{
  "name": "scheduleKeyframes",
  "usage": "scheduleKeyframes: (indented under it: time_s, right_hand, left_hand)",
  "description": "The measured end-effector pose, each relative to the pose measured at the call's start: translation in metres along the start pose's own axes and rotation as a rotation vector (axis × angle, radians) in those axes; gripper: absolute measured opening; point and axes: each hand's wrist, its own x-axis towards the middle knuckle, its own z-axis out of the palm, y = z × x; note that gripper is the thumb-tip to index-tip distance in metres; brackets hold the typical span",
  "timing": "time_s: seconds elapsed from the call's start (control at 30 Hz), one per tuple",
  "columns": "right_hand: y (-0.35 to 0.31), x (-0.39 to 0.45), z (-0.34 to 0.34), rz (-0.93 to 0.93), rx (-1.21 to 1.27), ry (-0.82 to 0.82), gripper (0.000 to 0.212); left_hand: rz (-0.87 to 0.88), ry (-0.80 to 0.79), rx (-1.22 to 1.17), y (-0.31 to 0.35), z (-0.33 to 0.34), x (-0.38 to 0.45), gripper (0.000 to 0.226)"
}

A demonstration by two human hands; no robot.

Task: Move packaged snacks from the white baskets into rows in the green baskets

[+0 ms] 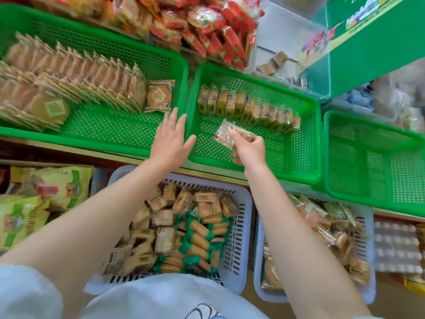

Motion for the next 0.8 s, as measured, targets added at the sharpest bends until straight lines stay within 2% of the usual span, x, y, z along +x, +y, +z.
scheduleKeyframes:
  time_s: [0.13, 0.23, 0.3, 0.37, 0.43, 0.53, 0.6, 0.67, 0.8]
  right_hand:
    - [-0.01, 0.046, 0.036, 0.058, -0.212, -0.002, 0.069]
    - [-0.018, 0.073, 0.061, 0.03, -0.242, 0.023, 0.086]
    - [-0.024, 0.084, 0.079, -0.014, -0.217, -0.019, 0.083]
    - [-0.021, 0.091, 0.094, -0.016, -0.176, -0.068, 0.07]
    - [-0.013, 0.095, 0.102, 0.014, -0.144, -0.052, 0.064]
    - [-0.004, 0.094, 0.107, 0.136, -0.132, -0.079, 0.092]
    - [-0.003, 0.092, 0.11, 0.181, -0.089, -0.151, 0.098]
    - [-0.008, 0.092, 0.116, 0.195, -0.021, -0.212, 0.102]
    - [-0.007, 0.122, 0.129, 0.167, 0.067, -0.192, 0.131]
  left_hand:
    - [-0.047, -0.101, 0.047, -0.003, 0.001, 0.016, 0.074]
    - [-0.051, -0.077, 0.036, -0.005, 0.0, 0.021, 0.072]
    - [-0.043, -0.053, 0.047, -0.006, 0.001, 0.023, 0.071]
    - [-0.039, -0.046, 0.053, -0.006, 0.003, 0.023, 0.071]
    - [-0.037, -0.043, 0.057, -0.007, 0.003, 0.024, 0.071]
    - [-0.028, -0.034, 0.059, -0.008, 0.004, 0.025, 0.07]
    - [-0.03, -0.04, 0.058, -0.007, 0.005, 0.024, 0.071]
    - [-0.037, -0.047, 0.058, -0.007, 0.004, 0.024, 0.074]
    - [-0.043, -0.055, 0.046, -0.008, 0.004, 0.024, 0.079]
